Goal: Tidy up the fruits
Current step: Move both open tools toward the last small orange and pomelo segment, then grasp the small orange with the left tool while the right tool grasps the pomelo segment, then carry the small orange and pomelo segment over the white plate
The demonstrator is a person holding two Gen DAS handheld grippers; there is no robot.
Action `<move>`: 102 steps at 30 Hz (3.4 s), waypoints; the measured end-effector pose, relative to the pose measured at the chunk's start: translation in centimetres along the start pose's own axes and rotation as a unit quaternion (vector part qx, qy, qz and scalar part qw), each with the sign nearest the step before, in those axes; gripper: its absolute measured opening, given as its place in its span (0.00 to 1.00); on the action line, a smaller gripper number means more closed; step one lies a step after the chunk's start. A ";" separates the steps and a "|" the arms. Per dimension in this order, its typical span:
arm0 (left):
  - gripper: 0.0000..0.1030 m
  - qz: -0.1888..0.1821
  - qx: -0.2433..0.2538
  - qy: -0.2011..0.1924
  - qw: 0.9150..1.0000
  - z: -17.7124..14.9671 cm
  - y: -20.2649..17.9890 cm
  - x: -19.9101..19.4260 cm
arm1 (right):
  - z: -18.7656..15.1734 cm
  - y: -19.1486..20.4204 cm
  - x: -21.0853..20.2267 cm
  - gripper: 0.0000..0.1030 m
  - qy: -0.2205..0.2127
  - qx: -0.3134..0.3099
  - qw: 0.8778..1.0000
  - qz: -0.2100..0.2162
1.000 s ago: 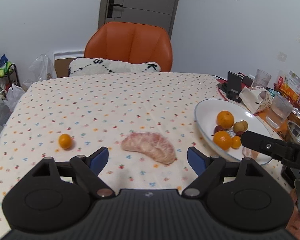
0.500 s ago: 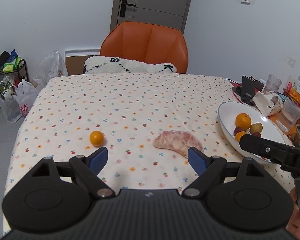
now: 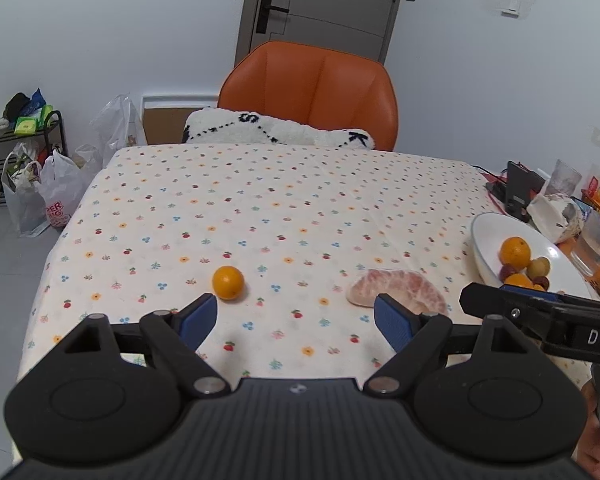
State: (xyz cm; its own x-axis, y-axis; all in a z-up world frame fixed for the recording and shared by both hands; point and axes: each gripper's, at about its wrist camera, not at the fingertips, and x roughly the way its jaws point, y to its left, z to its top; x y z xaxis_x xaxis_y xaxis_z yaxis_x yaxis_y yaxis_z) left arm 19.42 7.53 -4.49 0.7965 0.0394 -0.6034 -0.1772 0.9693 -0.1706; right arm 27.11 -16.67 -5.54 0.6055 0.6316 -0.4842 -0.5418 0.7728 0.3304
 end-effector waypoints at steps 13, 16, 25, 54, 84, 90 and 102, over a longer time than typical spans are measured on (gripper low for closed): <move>0.64 0.022 -0.024 0.006 0.999 0.7 2.2 3.8 | 0.9 0.0 2.9 0.65 0.024 -0.012 1.000 -0.009; 0.59 0.028 -0.026 0.007 0.999 0.7 2.6 4.5 | 1.0 0.0 3.2 0.64 0.026 -0.013 1.000 -0.012; 0.21 0.027 -0.026 0.005 0.999 0.8 2.8 5.3 | 1.6 0.2 3.3 0.63 0.026 -0.018 0.999 -0.021; 0.21 -0.024 -0.021 0.005 0.999 -1.5 1.9 1.0 | -1.2 2.9 2.4 0.47 0.076 -0.040 0.996 -0.017; 0.21 -0.035 -0.035 0.002 0.999 -1.0 2.0 1.2 | -0.5 3.2 5.5 0.35 0.071 -0.089 0.992 -0.054; 0.21 -0.039 -0.026 -0.004 0.999 -0.8 0.8 0.4 | -0.6 2.2 3.3 0.35 0.058 -0.063 0.996 -0.031; 0.21 -0.058 0.000 -0.018 0.998 -0.4 -3.4 -1.3 | -0.1 0.2 -1.2 0.35 0.021 -0.042 0.998 -0.032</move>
State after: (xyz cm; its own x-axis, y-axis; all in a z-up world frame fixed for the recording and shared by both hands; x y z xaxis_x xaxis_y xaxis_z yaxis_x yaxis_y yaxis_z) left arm 18.76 4.13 -3.43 0.8322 -0.0633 -0.5509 -0.0839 0.9677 -0.2379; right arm 26.18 -17.35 -5.00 0.6168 0.5761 -0.5363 -0.5510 0.8026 0.2284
